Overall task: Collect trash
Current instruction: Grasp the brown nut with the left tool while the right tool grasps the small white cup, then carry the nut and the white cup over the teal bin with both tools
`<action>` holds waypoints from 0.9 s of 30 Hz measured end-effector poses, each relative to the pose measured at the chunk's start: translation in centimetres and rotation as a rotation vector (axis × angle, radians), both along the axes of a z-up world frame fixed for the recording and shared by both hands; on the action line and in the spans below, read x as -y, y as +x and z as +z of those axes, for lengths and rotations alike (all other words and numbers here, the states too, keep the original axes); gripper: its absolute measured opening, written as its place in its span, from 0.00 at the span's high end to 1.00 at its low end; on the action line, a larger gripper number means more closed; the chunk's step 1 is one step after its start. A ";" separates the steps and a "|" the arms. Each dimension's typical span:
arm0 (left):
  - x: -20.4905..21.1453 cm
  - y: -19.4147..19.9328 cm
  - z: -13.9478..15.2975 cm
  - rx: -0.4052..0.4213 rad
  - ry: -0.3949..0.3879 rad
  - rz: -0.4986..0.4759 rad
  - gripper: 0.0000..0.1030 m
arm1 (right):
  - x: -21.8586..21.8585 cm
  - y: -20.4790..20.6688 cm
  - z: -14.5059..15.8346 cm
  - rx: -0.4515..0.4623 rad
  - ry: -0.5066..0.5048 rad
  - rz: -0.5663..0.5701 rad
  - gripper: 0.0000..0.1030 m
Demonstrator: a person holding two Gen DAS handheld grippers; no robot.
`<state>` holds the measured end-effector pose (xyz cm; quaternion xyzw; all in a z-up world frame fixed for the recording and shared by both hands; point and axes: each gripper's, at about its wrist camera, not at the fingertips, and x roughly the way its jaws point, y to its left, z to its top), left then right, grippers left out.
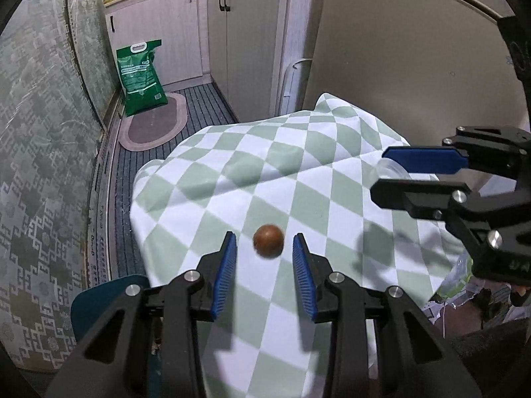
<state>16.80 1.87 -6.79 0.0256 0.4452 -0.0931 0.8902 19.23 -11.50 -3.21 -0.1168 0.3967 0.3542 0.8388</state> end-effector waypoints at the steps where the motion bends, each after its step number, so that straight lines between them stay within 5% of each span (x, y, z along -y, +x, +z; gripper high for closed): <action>1: 0.1 0.2 -0.1 -0.002 0.004 0.002 0.65 | 0.0 0.0 0.0 0.000 0.000 -0.002 0.71; 4: 0.1 0.7 -0.3 -0.005 0.023 0.015 0.80 | 0.8 0.3 -0.1 -0.002 -0.002 -0.007 0.71; 17: -0.2 -0.2 0.9 0.007 0.011 0.018 0.81 | 1.2 0.3 0.4 0.009 0.004 -0.021 0.71; 27: -4.6 -2.9 3.3 0.053 -0.028 0.076 0.81 | -2.9 -0.4 0.8 0.013 0.005 0.027 0.71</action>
